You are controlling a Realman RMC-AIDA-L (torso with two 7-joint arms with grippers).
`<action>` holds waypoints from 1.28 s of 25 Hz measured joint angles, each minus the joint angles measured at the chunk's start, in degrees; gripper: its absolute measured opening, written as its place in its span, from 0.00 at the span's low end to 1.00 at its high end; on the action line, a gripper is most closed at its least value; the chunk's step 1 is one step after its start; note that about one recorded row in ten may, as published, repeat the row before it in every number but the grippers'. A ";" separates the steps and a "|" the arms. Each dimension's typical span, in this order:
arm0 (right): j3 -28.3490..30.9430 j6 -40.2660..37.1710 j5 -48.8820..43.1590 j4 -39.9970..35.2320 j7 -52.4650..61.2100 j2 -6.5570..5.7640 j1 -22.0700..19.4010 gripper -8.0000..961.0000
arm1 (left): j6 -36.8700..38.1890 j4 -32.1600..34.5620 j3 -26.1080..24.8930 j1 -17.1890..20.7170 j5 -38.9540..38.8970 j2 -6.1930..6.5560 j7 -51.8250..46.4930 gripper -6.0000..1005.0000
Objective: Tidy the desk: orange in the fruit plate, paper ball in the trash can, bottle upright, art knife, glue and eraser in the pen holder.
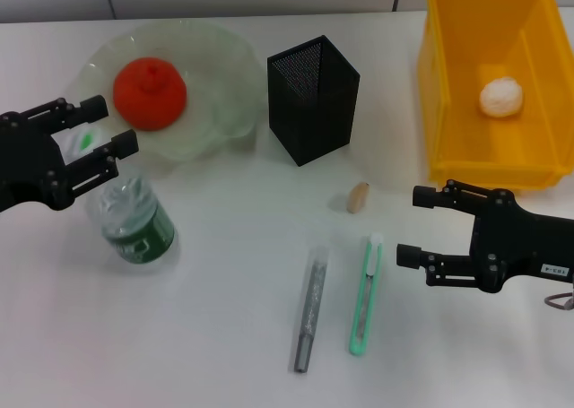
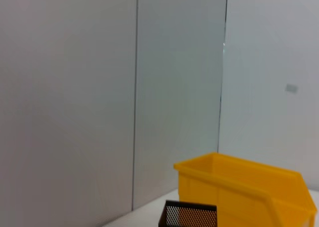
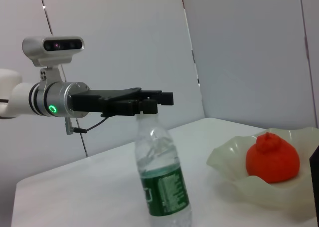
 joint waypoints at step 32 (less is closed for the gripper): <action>-21.83 -8.90 -45.94 -54.31 80.95 0.00 13.10 0.86 | 18.05 -13.56 0.04 0.44 6.47 0.33 16.28 0.79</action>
